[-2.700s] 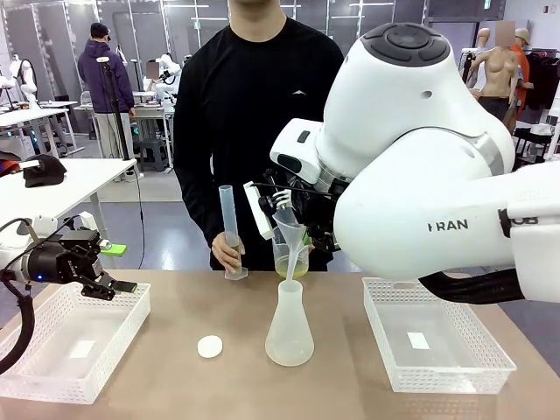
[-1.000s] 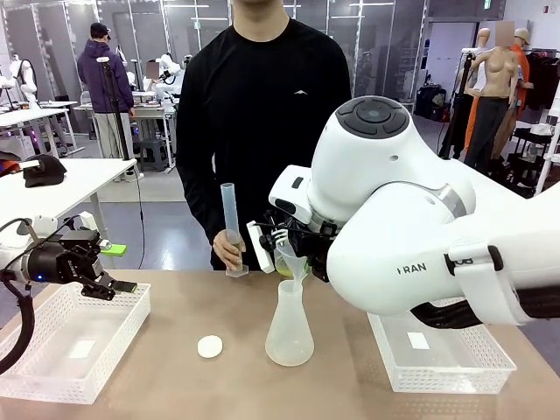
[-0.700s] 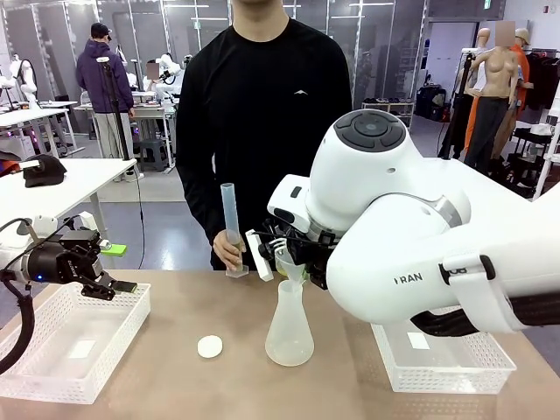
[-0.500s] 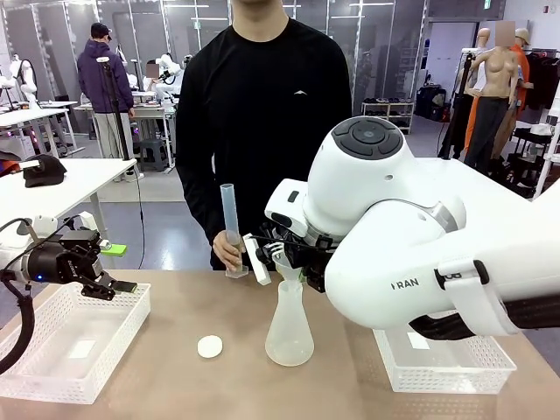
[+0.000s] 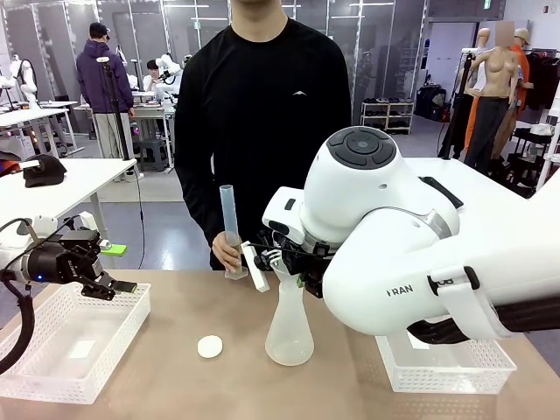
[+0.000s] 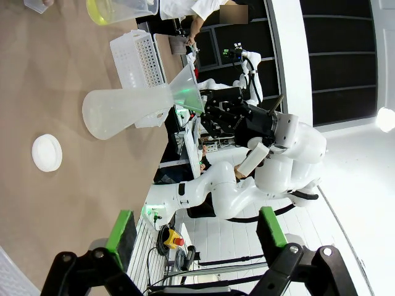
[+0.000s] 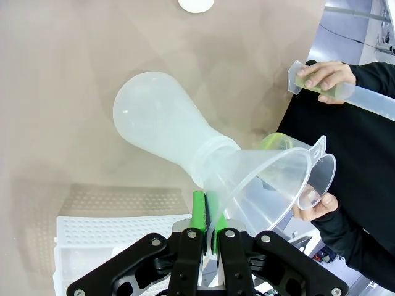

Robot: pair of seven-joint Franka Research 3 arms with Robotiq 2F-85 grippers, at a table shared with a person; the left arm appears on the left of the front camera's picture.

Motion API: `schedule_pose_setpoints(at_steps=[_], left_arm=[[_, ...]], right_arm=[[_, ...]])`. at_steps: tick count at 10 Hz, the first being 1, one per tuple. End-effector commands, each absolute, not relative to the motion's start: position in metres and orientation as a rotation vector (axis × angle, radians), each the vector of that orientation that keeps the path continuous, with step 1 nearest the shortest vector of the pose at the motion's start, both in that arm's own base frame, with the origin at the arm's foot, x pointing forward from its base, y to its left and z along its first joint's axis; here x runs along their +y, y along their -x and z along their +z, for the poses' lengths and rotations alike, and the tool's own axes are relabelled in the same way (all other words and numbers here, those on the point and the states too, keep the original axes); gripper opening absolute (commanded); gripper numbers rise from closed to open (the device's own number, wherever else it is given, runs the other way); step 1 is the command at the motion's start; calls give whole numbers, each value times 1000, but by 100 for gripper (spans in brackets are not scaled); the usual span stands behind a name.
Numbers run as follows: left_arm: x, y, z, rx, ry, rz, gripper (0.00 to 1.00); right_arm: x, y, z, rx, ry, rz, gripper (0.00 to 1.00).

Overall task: Prepare the solutions needed for the experiment.
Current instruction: Pick up the Plastic Funnel and insert it into the Big flask.

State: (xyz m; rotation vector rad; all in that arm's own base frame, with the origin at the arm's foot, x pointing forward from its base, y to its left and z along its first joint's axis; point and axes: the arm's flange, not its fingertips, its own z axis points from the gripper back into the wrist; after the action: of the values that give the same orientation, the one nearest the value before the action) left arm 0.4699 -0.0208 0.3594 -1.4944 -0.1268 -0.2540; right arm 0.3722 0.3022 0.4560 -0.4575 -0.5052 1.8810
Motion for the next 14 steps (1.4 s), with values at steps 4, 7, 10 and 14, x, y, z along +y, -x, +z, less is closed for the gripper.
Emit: schedule_pose_setpoints(at_steps=[4, 7, 10, 14], left_arm=[[-21, -470, 361, -133, 1491, -265, 100], [-21, -470, 361, -133, 1491, -265, 100], [-21, -470, 361, -133, 1491, -265, 100], [-21, -470, 361, -133, 1491, -265, 100]], right_arm=[[304, -367, 441, -533, 472, 1870, 24], [300, -359, 447, -537, 477, 1866, 27], [296, -353, 459, -567, 465, 1864, 44], [298, -359, 460, -549, 477, 1886, 64]])
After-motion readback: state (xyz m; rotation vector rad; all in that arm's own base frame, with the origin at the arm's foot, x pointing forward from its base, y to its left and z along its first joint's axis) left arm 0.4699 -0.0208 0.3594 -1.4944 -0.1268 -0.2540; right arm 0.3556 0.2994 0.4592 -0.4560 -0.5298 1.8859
